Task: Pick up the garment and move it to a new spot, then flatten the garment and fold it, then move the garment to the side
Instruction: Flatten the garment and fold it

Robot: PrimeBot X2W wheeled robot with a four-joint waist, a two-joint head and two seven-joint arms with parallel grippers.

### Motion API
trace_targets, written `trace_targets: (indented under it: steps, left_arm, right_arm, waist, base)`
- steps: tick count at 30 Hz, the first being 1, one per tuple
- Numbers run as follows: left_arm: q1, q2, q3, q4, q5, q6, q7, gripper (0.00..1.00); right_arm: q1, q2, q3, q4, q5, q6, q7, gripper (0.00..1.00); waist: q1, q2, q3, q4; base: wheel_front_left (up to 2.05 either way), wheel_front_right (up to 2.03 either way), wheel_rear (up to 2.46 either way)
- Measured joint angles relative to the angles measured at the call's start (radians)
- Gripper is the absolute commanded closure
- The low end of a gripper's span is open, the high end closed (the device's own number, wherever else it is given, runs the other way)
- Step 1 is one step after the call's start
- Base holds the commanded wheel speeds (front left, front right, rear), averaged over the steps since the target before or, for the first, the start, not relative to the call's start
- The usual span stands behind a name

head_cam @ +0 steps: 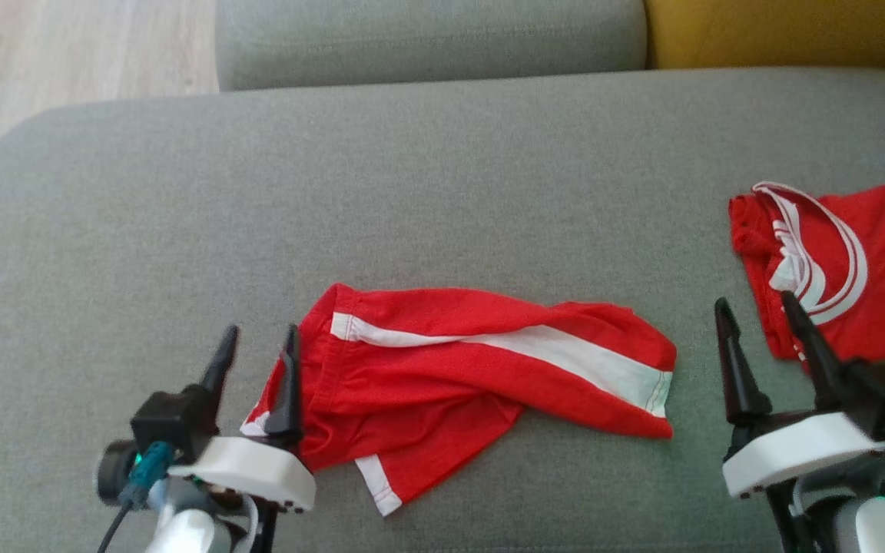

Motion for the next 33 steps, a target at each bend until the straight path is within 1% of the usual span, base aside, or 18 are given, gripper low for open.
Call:
trace_targets:
  steps: [2, 7, 10, 14, 24, 27, 28, 29, 33]
  left_arm:
    - [0.002, 0.007, 0.011, -0.028, 0.033, 0.025, -0.005, 0.00]
    - [0.046, 0.035, 0.023, -0.070, 0.086, 0.050, -0.013, 0.00]
    - [0.085, 0.049, 0.021, -0.078, 0.092, 0.054, -0.012, 0.00]
    - [0.096, 0.061, 0.020, -0.089, 0.095, 0.054, -0.012, 0.00]
    - [0.096, 0.063, 0.016, -0.095, 0.098, 0.055, -0.004, 0.00]
    - [0.095, 0.064, 0.012, -0.095, 0.087, 0.053, 0.002, 0.00]
    - [0.093, 0.064, 0.001, -0.092, 0.079, 0.043, 0.016, 0.00]
    - [0.093, 0.064, 0.001, -0.092, 0.079, 0.043, 0.016, 0.00]
    - [0.041, 0.062, -0.033, -0.063, 0.064, -0.009, 0.068, 0.00]
  right_arm:
    - [0.008, 0.000, 0.007, -0.001, -0.011, 0.000, 0.008, 0.00]
    - [0.057, 0.000, 0.022, 0.001, -0.017, 0.000, 0.017, 0.00]
    - [0.073, 0.000, 0.026, 0.002, -0.016, 0.000, 0.018, 0.00]
    - [0.078, 0.000, 0.025, 0.001, -0.015, 0.000, 0.021, 0.00]
    - [0.078, 0.000, 0.017, -0.001, -0.012, 0.000, 0.021, 0.00]
    - [0.078, 0.000, 0.016, -0.001, -0.007, 0.000, 0.020, 0.00]
    - [0.078, 0.000, 0.016, -0.001, -0.005, 0.000, 0.020, 0.00]
    - [0.078, 0.000, 0.016, -0.001, -0.005, 0.000, 0.020, 0.00]
    - [0.077, 0.001, 0.017, -0.001, -0.005, 0.000, 0.020, 0.00]
  waist:
    - [0.0000, 0.0000, -0.016, 0.002]
    - [0.0000, 0.0000, -0.053, 0.004]
    - [0.0000, 0.0000, -0.069, 0.004]
    - [0.0000, 0.0000, -0.072, 0.005]
    - [0.0000, 0.0000, -0.073, 0.009]
    - [0.0000, 0.0000, -0.071, 0.009]
    - [0.0000, 0.0000, -0.068, 0.009]
    - [0.0000, 0.0000, -0.068, 0.009]
    - [0.0000, 0.0000, -0.045, 0.006]
  base:
    - [0.00, 0.00, 0.00]
    - [0.00, 0.00, 0.00]
    - [0.00, 0.00, 0.00]
    - [0.00, 0.00, 0.00]
    - [0.00, 0.00, 0.00]
    - [0.00, 0.00, 0.00]
    - [0.00, 0.00, 0.00]
    - [0.00, 0.00, 0.00]
    - [0.00, 0.00, 0.00]
